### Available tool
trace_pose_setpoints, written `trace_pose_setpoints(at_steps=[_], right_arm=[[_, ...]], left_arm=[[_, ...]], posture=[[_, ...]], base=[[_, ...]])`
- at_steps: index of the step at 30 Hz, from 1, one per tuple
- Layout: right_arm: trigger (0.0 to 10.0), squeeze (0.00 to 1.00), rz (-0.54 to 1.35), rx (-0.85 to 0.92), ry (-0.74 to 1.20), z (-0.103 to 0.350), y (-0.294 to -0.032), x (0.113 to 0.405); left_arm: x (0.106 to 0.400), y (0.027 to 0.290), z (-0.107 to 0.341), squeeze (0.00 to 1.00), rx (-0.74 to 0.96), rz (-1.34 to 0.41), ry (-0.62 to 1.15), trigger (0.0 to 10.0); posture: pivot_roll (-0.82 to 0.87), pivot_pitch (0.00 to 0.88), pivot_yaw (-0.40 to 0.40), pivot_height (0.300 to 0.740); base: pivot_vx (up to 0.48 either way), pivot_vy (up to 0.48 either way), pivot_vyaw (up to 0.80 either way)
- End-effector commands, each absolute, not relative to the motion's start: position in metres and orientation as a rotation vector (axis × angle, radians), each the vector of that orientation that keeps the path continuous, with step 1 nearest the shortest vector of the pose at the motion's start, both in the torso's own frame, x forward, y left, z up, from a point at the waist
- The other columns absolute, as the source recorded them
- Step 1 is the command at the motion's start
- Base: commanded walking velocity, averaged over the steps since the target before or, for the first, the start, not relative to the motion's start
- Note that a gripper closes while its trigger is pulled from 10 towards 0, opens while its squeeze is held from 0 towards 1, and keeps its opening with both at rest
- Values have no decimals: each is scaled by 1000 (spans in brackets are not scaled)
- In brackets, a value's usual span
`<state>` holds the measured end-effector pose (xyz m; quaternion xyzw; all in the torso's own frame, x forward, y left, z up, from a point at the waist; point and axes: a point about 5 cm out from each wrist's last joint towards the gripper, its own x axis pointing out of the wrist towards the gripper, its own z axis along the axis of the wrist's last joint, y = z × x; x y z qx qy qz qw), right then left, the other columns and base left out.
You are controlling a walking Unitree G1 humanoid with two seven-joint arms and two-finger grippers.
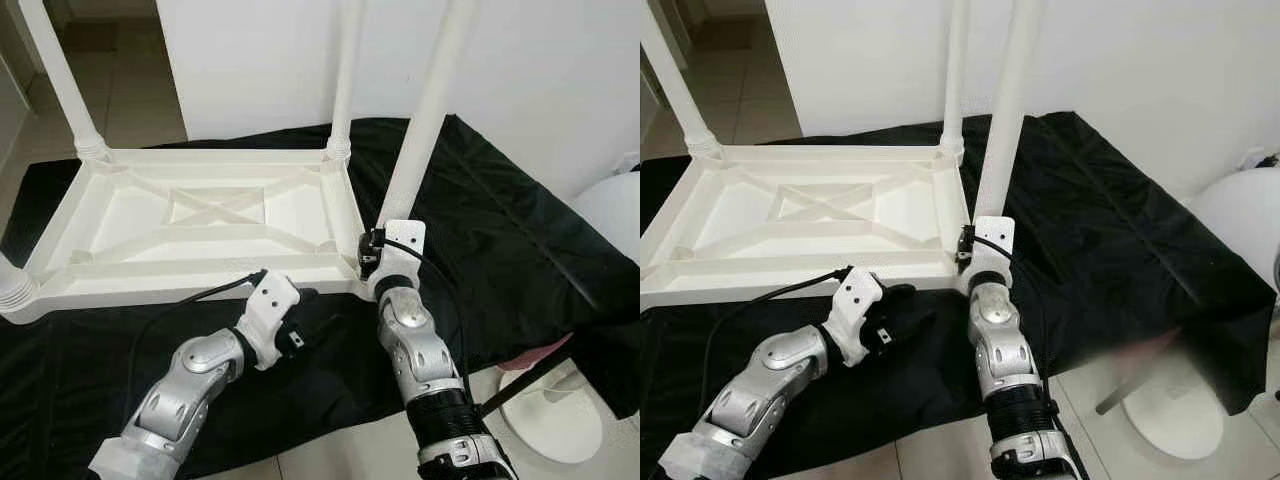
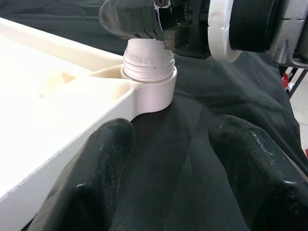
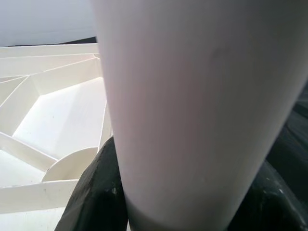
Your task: Building children table
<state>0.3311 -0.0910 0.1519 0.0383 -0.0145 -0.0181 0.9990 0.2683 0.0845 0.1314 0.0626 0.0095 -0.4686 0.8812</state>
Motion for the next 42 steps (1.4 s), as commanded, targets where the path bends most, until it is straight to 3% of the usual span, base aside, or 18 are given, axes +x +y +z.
trace_pose_setpoints(at_steps=[1,9,10,11,21,22,31,38,42], right_arm=[[10000,0,-44,157,48,140,-74,324],[10000,24,-19,178,25,144,-75,324],[10000,259,-9,162,11,145,-76,323],[10000,1000,16,186,-7,147,-78,321],[10000,1000,36,146,-9,146,-96,320],[10000,0,76,138,-13,145,-99,320],[10000,0,333,60,-39,146,-115,316],[10000,0,566,-127,-13,145,-150,334],[10000,0,613,-156,0,148,-153,343]], left_arm=[[268,83,129,0,138,-1011,31,10000],[267,83,129,0,136,-1005,30,10000],[267,83,129,0,136,-1005,30,10000],[267,83,129,0,135,-1005,30,10000],[267,81,129,0,135,-1004,29,10000],[267,80,128,0,134,-1004,28,10000],[267,81,128,0,135,-1002,30,10000],[269,80,126,0,145,-1005,31,10000],[269,80,126,0,152,-1004,30,10000]], posture=[[-58,28,-16,740],[-56,30,-18,740],[-56,30,-18,740],[-57,29,-20,740],[-66,29,-26,740],[-67,28,-27,740],[-71,28,-29,740],[-75,21,-27,740],[-68,15,-29,740]], base=[[0,0,0],[0,0,0],[0,0,0],[0,0,0],[0,0,0],[0,0,0],[0,0,0],[0,0,0],[0,0,0]])
